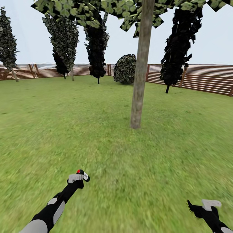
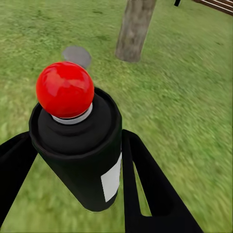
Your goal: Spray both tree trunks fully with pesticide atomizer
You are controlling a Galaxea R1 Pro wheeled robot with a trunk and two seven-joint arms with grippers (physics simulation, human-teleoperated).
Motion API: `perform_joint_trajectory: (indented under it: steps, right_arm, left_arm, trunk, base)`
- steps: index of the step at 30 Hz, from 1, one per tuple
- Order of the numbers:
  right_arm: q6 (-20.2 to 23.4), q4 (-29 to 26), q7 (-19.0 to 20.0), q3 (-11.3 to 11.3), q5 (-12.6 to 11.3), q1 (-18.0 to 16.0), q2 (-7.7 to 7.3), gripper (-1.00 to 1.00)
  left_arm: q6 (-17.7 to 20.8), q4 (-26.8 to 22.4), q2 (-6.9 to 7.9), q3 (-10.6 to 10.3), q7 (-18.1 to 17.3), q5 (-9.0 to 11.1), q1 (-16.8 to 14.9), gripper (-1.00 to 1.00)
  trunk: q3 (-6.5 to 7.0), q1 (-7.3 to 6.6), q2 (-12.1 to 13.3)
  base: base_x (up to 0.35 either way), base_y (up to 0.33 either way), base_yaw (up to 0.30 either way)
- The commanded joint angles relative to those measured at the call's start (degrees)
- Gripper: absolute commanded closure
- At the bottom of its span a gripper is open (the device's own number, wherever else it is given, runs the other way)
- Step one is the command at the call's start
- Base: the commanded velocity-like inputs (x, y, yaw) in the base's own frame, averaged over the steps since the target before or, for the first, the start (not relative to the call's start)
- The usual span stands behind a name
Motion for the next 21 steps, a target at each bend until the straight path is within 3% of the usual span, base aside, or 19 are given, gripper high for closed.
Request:
perform_joint_trajectory:
  steps: [1,7,21]
  right_arm:
    - [0.0,0.0,-1.8,0.1,0.1,0.0,0.01,-1.0]
    - [0.1,0.0,-4.8,0.3,0.3,0.0,-0.01,-1.0]
    - [0.0,0.0,-5.2,0.4,0.4,0.0,0.02,-1.0]
  left_arm:
    - [-0.1,0.0,0.0,0.0,0.2,-0.1,0.0,1.0]
    - [-0.1,0.1,-0.01,-0.1,0.2,-0.1,0.0,1.0]
    - [-0.1,0.1,-0.01,-0.2,0.2,-0.1,0.0,1.0]
  trunk:
    - [0.0,0.0,0.0]
    - [0.0,0.0,0.0]
    - [0.0,0.0,0.0]
  base:
    - [0.35,0.0,0.0]
    - [0.35,-0.03,0.0]
    - [0.35,-0.072,-0.017]
